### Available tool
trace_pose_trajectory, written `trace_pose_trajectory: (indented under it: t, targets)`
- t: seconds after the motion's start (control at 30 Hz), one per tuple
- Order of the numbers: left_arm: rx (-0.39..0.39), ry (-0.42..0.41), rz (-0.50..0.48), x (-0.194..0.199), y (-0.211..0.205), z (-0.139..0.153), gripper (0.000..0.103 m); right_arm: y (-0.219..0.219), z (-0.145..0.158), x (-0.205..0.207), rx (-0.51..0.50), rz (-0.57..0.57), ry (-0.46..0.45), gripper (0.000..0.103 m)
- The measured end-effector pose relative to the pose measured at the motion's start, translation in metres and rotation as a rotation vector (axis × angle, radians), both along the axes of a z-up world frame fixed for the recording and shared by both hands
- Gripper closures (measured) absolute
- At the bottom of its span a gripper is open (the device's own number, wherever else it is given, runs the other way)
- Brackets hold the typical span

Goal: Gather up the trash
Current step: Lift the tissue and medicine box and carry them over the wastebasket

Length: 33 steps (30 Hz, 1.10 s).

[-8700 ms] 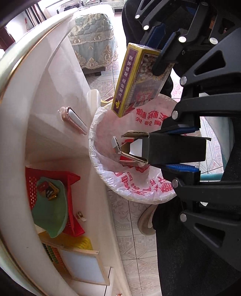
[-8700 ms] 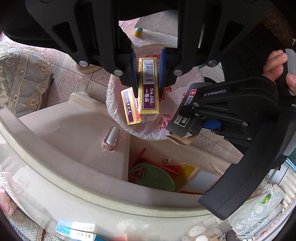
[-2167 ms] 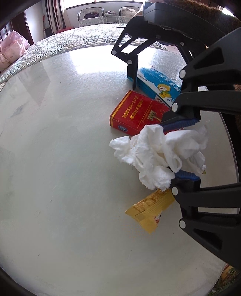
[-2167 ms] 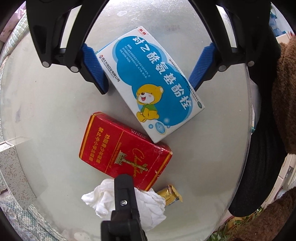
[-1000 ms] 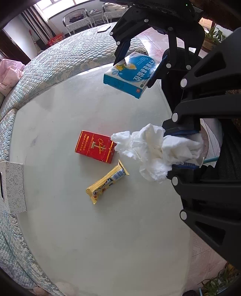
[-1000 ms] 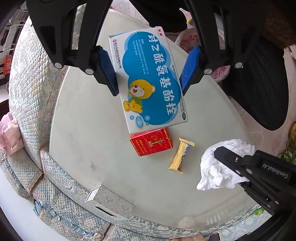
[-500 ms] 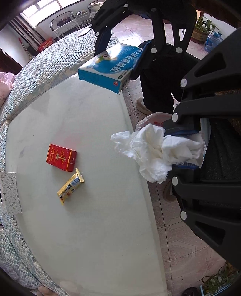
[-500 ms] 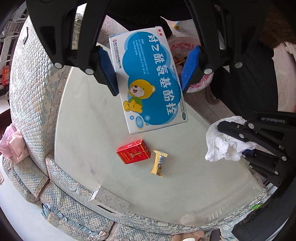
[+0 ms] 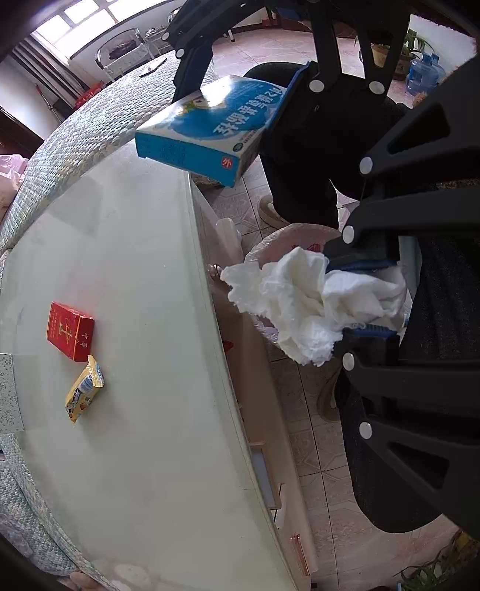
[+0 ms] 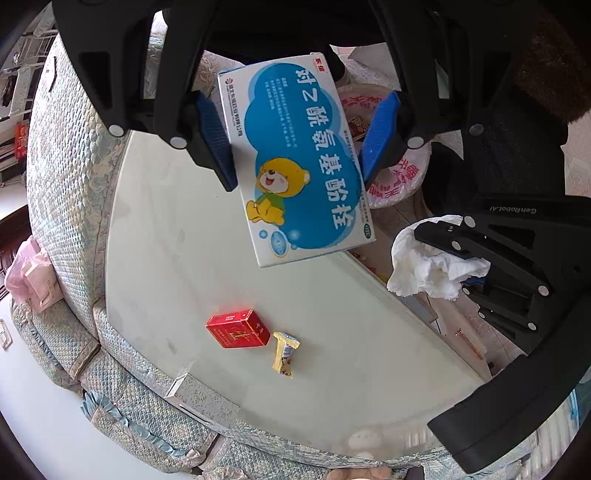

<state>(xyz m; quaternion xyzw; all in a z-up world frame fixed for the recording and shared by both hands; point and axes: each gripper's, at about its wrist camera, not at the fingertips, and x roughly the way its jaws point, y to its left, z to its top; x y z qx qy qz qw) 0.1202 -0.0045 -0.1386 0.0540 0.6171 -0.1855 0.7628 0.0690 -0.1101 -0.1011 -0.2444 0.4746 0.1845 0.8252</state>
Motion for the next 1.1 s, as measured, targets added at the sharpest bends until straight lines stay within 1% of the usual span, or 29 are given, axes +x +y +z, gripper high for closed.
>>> trace_pose_trajectory:
  t: [0.1,0.2,0.27,0.43,0.63,0.7,0.8,1.03,1.1]
  targets:
    - [0.012,0.000,-0.001,-0.005,-0.002,-0.014,0.081,-0.001,-0.010,-0.003,0.031,-0.005,0.033,0.038]
    - [0.028,0.009,-0.004,-0.008,-0.002,-0.029,0.081,0.000,-0.023,-0.007,0.031,-0.007,0.034,0.038]
    - [0.043,0.008,-0.003,-0.011,-0.003,-0.039,0.081,-0.002,-0.034,-0.008,0.048,-0.012,0.056,0.038]
    - [0.041,0.060,-0.005,-0.016,-0.008,-0.070,0.081,-0.006,-0.067,-0.011,0.038,-0.033,0.095,0.038]
    - [0.041,0.120,0.001,-0.015,-0.016,-0.111,0.081,-0.010,-0.098,-0.010,0.069,-0.078,0.132,0.038]
    - [0.057,0.118,-0.002,-0.015,-0.018,-0.123,0.081,-0.010,-0.109,-0.009,0.078,-0.089,0.151,0.038]
    - [0.091,0.107,-0.009,-0.016,-0.024,-0.140,0.081,-0.010,-0.125,-0.010,0.066,-0.101,0.151,0.038]
    - [0.084,0.196,-0.006,-0.009,-0.027,-0.181,0.081,-0.013,-0.166,-0.002,0.082,-0.144,0.209,0.038]
    - [0.091,0.221,-0.009,-0.006,-0.028,-0.193,0.081,-0.014,-0.178,-0.001,0.091,-0.156,0.238,0.038]
